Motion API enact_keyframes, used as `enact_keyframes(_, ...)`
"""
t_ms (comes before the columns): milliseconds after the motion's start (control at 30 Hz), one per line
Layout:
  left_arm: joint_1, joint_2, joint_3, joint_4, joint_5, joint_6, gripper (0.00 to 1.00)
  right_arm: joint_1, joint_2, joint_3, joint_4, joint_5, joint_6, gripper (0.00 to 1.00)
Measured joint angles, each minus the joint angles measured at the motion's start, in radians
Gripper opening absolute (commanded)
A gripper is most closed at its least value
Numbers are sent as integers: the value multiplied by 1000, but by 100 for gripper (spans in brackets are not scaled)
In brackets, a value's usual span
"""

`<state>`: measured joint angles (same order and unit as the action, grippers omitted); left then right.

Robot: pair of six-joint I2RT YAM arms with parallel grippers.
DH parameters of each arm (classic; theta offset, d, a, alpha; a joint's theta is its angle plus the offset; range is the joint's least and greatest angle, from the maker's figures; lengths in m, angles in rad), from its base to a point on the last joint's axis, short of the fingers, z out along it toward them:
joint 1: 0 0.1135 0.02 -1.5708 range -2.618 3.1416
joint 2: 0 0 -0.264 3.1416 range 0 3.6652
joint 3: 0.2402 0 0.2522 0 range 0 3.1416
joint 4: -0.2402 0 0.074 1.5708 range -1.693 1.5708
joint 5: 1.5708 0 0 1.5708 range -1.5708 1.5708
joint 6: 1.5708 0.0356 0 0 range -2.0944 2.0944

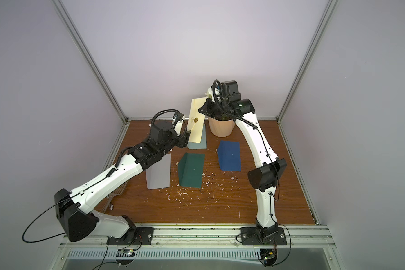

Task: Open the envelope
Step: Open the envelope flap on the envelope.

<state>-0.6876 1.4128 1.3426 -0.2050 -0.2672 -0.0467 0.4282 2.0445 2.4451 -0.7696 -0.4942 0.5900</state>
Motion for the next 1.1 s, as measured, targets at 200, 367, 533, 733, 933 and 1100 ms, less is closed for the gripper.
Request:
enact_keyframes(200, -16, 0, 1, 22, 13, 3, 76, 3, 0, 0, -3, 0, 0, 0)
enact_keyframes(367, -23, 30, 22, 18, 3, -6, 77, 3, 0, 0, -4, 0, 0, 0)
enact_keyframes(533, -29, 78, 37, 17, -46, -31, 77, 3, 0, 0, -7, 1, -1, 0)
enact_keyframes(733, -48, 117, 55, 10, -123, -47, 77, 3, 0, 0, -7, 1, -6, 0)
enact_keyframes(933, -58, 129, 93, 6, -218, -54, 77, 3, 0, -1, -7, 0, -8, 0)
enact_keyframes(1100, -59, 140, 130, 0, -284, -51, 77, 3, -1, -5, 2, 0, -8, 0)
